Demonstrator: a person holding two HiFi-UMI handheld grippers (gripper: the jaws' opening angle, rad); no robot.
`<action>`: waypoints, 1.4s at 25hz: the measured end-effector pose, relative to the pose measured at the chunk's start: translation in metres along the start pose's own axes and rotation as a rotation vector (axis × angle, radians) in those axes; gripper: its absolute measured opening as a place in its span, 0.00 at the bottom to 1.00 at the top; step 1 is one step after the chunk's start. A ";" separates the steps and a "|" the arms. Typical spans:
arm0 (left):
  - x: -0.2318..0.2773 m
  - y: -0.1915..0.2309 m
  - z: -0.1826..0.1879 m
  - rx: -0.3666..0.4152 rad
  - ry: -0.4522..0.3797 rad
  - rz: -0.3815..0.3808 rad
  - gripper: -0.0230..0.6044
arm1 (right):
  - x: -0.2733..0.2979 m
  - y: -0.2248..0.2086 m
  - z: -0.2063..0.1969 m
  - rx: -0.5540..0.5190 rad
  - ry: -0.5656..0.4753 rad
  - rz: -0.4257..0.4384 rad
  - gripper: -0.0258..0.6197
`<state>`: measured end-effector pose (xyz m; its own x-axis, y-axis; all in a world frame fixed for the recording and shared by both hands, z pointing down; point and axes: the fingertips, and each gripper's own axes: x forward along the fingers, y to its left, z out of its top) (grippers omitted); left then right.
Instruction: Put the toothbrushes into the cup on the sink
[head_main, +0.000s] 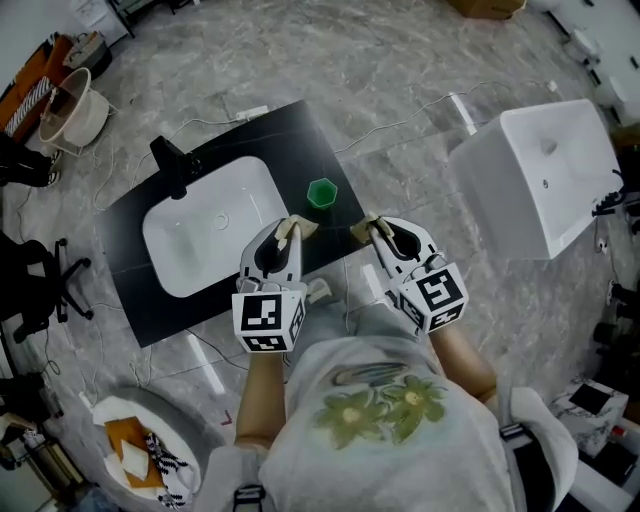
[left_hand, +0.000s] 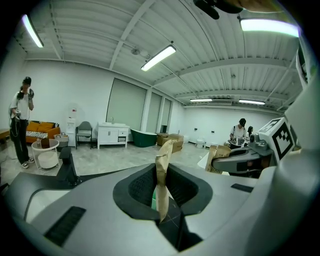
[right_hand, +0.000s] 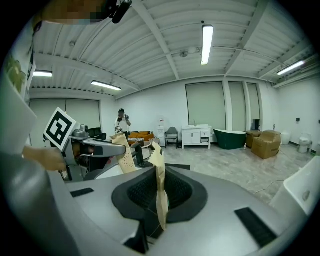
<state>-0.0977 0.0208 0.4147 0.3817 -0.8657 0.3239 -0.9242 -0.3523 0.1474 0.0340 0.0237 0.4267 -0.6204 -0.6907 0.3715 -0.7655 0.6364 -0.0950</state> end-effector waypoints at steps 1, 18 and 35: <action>0.002 0.003 -0.002 -0.003 0.004 -0.004 0.15 | 0.003 -0.001 -0.001 0.003 0.003 -0.007 0.13; 0.046 0.041 0.008 -0.124 0.008 0.072 0.15 | 0.053 -0.021 0.006 -0.005 0.049 0.046 0.13; 0.085 0.030 0.052 -0.078 -0.071 0.080 0.15 | 0.079 -0.059 0.037 -0.051 0.018 0.114 0.13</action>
<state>-0.0941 -0.0821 0.3983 0.3020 -0.9139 0.2713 -0.9469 -0.2545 0.1967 0.0240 -0.0815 0.4274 -0.6995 -0.6068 0.3775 -0.6801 0.7274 -0.0910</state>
